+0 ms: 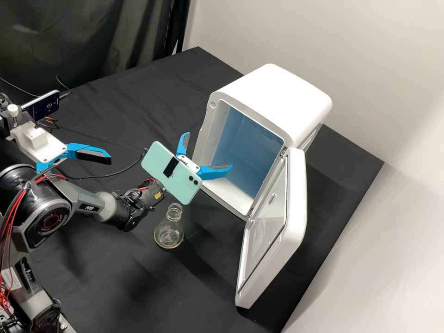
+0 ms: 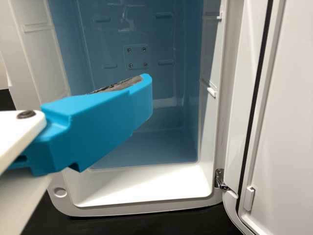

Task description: Place the flask in the incubator

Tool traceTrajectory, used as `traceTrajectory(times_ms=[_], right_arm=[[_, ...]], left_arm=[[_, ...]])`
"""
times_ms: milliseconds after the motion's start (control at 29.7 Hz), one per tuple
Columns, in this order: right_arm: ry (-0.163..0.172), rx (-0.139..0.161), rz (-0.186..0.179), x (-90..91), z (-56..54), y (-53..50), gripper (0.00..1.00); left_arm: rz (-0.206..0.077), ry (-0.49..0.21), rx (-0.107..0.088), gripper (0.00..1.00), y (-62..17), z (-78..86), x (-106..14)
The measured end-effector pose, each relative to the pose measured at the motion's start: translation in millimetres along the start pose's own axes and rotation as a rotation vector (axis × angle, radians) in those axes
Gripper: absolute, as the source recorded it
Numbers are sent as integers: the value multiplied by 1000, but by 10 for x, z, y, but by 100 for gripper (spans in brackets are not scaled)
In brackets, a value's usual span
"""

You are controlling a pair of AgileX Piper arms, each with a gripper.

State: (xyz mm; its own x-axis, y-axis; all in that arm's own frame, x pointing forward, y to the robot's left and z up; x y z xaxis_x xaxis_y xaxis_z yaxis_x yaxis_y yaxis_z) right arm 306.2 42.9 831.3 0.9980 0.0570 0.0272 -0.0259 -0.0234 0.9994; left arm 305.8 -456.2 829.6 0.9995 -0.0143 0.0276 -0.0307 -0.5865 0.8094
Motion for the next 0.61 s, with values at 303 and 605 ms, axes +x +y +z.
traceTrajectory(times_ms=[303,605], right_arm=[[0,0,0,0,0,0,100],[0,0,0,0,0,0,100]], left_arm=[[0,0,0,100,0,0,0],[-33,5,3,100,-101,-16,-90]])
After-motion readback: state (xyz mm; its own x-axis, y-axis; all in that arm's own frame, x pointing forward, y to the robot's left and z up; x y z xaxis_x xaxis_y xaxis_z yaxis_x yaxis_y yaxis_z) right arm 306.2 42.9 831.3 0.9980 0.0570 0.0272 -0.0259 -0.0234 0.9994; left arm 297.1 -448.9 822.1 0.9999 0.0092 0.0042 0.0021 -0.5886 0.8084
